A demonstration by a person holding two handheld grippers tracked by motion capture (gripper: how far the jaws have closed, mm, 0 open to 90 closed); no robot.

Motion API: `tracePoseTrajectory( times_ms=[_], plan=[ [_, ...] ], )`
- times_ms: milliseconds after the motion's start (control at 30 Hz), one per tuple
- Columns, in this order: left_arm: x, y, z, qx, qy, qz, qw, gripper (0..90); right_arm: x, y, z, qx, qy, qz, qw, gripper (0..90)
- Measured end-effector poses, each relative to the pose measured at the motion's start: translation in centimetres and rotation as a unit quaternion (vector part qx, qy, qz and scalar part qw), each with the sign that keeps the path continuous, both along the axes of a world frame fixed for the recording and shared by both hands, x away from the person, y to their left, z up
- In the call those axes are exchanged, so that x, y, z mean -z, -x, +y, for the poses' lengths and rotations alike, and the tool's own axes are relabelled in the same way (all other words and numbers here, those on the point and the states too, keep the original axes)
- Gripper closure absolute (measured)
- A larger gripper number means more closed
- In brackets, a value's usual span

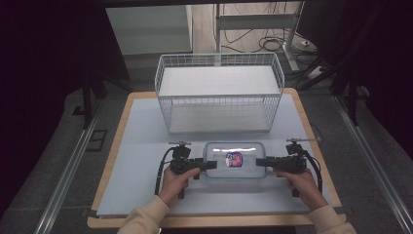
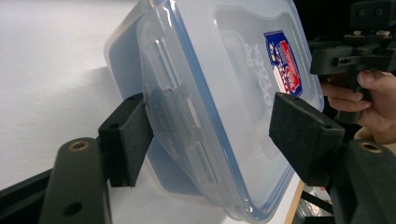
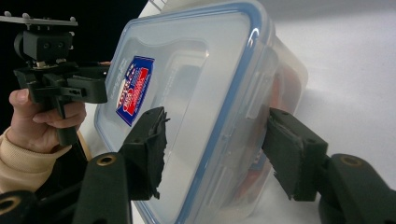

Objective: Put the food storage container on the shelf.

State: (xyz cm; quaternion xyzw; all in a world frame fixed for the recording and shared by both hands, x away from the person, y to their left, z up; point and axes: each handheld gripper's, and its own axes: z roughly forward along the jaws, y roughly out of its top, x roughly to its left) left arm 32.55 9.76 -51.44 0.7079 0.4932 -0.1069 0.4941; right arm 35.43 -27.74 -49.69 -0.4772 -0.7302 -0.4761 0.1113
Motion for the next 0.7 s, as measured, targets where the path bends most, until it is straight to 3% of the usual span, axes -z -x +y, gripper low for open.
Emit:
tracePoseTrajectory(
  times_ms=[700],
  plan=[
    [-0.5,1.7,0.3,-0.006,0.004,-0.033,0.9994,40.9,-0.8,2.3,-0.3,0.006,0.005,-0.035,0.9993,48.6]
  ],
)
